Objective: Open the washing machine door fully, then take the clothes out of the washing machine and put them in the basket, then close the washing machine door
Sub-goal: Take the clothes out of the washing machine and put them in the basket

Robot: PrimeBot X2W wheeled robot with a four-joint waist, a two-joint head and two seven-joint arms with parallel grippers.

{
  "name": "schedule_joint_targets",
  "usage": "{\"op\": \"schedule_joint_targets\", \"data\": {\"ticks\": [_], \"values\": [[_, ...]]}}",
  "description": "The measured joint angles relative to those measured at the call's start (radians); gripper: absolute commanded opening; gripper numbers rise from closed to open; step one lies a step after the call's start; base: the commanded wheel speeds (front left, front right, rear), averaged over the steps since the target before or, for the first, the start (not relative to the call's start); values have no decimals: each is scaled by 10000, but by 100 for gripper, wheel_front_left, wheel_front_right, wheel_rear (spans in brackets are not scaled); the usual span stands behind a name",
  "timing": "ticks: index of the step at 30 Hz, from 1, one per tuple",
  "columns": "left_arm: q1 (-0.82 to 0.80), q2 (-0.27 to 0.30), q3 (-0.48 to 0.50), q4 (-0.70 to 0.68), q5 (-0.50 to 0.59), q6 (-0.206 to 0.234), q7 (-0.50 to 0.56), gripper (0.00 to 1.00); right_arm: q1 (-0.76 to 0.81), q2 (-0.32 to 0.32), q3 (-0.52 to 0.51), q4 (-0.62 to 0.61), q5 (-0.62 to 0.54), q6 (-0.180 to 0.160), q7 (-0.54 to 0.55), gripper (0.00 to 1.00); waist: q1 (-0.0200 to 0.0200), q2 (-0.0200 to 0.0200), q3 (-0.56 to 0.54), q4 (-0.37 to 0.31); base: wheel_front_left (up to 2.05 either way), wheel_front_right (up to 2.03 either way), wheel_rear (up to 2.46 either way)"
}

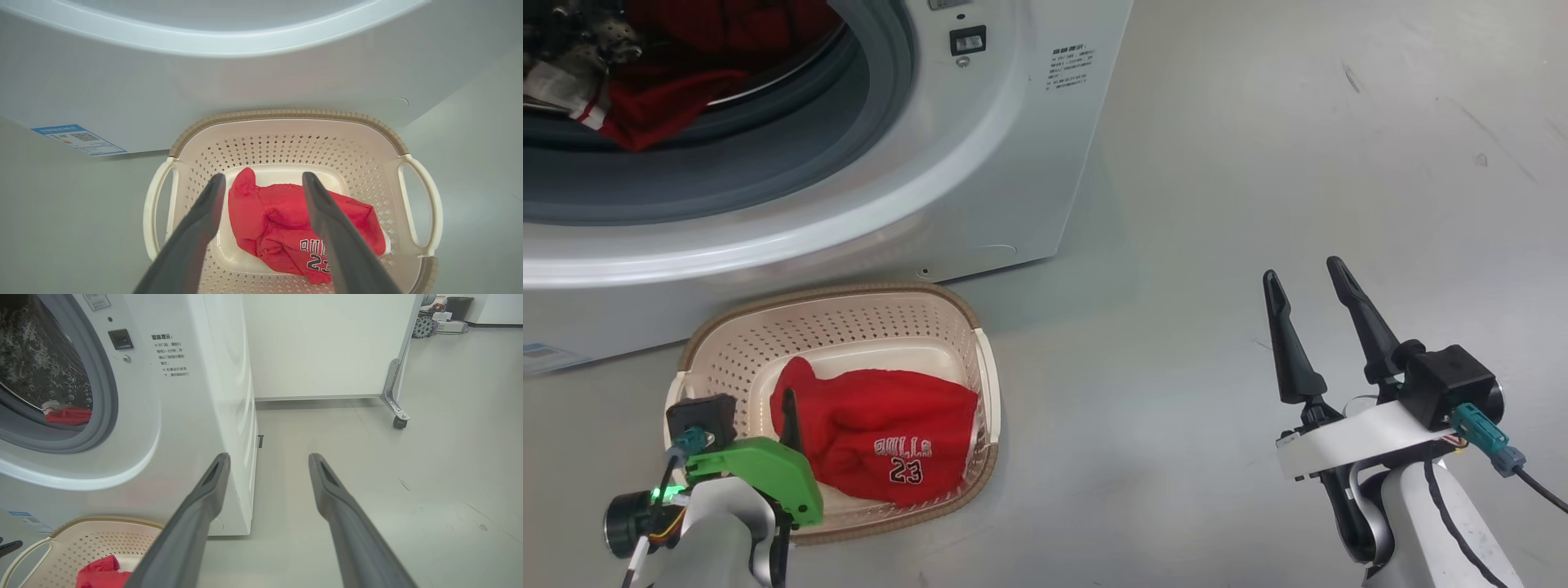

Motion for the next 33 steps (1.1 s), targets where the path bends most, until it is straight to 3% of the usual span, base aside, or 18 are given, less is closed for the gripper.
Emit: {"op": "schedule_joint_targets", "data": {"ticks": [14, 24, 33], "values": [[-140, 29, -61, -740, 255, -100, -593, 100, 83, 2, -253, 447, -17, -10, 0, 100, 0, 0, -900, 247, 0, 0, 0], [216, 35, 167, -2941, 623, -94, -621, 100, 656, 4, -309, 704, -82, -10, 0, 100, 0, 0, -1844, 527, 0, 0, 0], [1650, 33, 247, -4194, 905, -36, -621, 100, 1099, -6, -378, 792, -157, -10, 0, 100, 0, 0, -2724, 856, 0, 0, 0]]}}
